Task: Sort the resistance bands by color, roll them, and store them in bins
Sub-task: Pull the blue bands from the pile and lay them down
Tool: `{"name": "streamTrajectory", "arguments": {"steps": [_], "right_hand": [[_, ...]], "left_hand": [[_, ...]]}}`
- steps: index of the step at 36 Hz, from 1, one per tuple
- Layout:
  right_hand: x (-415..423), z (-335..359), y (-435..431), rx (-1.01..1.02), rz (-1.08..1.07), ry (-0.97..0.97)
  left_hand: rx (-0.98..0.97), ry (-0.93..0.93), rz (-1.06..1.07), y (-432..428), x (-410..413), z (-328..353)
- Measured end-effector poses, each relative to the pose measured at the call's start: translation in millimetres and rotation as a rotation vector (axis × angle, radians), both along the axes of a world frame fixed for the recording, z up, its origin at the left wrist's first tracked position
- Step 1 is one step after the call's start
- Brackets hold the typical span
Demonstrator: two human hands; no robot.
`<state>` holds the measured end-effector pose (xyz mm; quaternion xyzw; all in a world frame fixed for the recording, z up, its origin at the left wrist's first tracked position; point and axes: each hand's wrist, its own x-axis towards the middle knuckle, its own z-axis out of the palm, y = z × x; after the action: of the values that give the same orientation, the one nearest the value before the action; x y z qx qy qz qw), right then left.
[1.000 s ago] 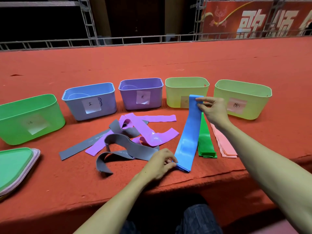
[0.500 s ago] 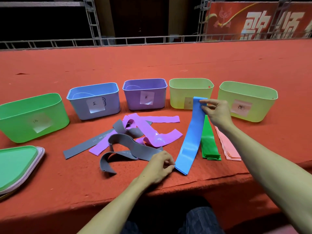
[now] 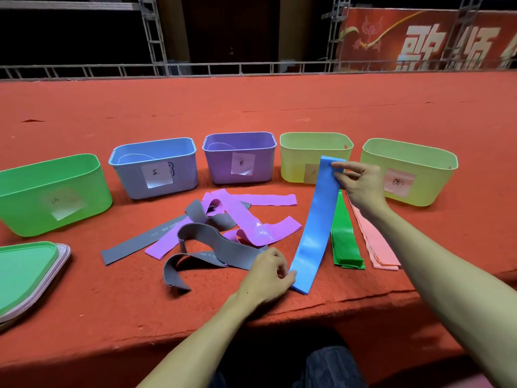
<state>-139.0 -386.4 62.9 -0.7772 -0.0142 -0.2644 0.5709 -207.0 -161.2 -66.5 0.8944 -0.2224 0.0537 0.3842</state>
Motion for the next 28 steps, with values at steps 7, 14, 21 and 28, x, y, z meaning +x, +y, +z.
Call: {"name": "streamTrajectory", "arguments": {"steps": [7, 14, 21, 28], "right_hand": [[-9.4, 10.0, 6.3, -0.005, 0.040, -0.048], [-17.9, 21.5, 9.2, 0.037, 0.085, -0.087], [-22.5, 33.8, 12.0, 0.046, 0.105, -0.122], [-15.5, 46.5, 9.2, 0.059, 0.098, -0.135]], "left_hand": [[-0.026, 0.019, -0.055, -19.2, 16.9, 13.4], [0.044, 0.062, -0.241, -33.9, 36.1, 23.1], [-0.106, 0.041, -0.145, -33.7, 30.7, 19.3], [-0.199, 0.093, -0.128, -24.1, 25.9, 18.6]]}}
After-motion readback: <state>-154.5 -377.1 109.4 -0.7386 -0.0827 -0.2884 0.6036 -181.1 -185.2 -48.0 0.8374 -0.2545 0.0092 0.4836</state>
